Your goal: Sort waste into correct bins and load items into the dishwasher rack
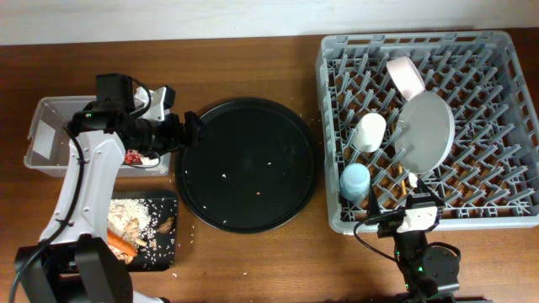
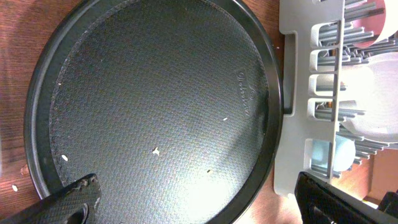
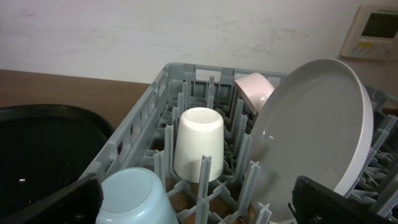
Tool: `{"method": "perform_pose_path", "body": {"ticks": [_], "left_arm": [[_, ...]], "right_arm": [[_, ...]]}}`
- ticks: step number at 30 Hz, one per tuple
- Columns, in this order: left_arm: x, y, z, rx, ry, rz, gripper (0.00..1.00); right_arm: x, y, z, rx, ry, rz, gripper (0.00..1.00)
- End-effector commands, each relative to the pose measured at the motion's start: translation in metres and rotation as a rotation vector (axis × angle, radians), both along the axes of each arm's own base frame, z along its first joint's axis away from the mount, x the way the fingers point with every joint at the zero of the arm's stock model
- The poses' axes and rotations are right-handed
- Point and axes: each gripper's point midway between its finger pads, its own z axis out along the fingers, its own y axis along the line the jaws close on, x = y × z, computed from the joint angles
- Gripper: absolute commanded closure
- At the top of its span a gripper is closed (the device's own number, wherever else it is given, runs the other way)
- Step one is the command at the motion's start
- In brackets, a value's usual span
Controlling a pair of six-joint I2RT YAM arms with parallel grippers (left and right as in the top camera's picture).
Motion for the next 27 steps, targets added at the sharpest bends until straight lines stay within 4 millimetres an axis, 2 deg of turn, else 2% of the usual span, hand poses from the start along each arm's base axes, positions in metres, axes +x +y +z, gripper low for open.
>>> {"method": "perform_pose_path", "body": {"ticks": [1, 4, 6, 7, 8, 10, 13, 16, 17, 19, 20, 22, 24, 25, 27], "left_arm": [[0.001, 0.002, 0.001, -0.002, -0.006, 0.0, 0.01], [0.001, 0.002, 0.001, -0.001, -0.008, 0.0, 0.01], [-0.004, -0.002, 0.029, 0.005, -0.088, -0.008, 0.01], [-0.015, -0.008, 0.069, 0.014, -0.205, -0.024, 0.01], [-0.024, -0.012, 0.091, 0.017, -0.271, -0.034, 0.01], [-0.058, -0.024, 0.15, 0.023, -0.459, -0.065, 0.01], [-0.118, -0.03, 0.22, 0.032, -0.718, -0.079, 0.01], [-0.171, -0.026, 0.257, 0.06, -0.892, -0.058, 0.01], [-0.199, -0.026, 0.263, 0.062, -0.939, -0.057, 0.01], [-0.227, -0.02, 0.257, 0.093, -0.942, -0.023, 0.01], [-0.246, -0.011, 0.235, 0.139, -0.888, 0.022, 0.01], [-0.26, -0.002, 0.199, 0.178, -0.81, 0.054, 0.01], [-0.263, -0.001, 0.165, 0.183, -0.767, 0.055, 0.01], [-0.261, -0.001, 0.144, 0.185, -0.737, 0.054, 0.01], [-0.251, 0.0, 0.117, 0.193, -0.717, 0.058, 0.01]], "right_arm": [[0.0, -0.002, -0.002, -0.008, 0.001, -0.012, 0.01], [0.0, -0.002, -0.002, -0.008, 0.001, -0.012, 0.01], [0.0, -0.002, -0.002, -0.008, 0.001, -0.012, 0.01], [0.0, -0.002, -0.002, -0.008, 0.001, -0.012, 0.01], [0.0, -0.002, -0.002, -0.008, 0.001, -0.012, 0.01], [0.0, -0.002, -0.002, -0.008, 0.001, -0.012, 0.01], [0.0, -0.002, -0.002, -0.008, 0.001, -0.012, 0.01], [0.0, -0.002, -0.002, -0.008, 0.001, -0.012, 0.01], [0.0, -0.002, -0.002, -0.008, 0.001, -0.012, 0.01], [0.0, -0.002, -0.002, -0.008, 0.001, -0.012, 0.01], [0.0, -0.002, -0.002, -0.008, 0.001, -0.012, 0.01], [0.0, -0.002, -0.002, -0.008, 0.001, -0.012, 0.01], [0.0, -0.002, -0.002, -0.008, 0.001, -0.012, 0.01], [0.0, -0.002, -0.002, -0.008, 0.001, -0.012, 0.01], [0.0, -0.002, -0.002, -0.008, 0.001, -0.012, 0.01]]}}
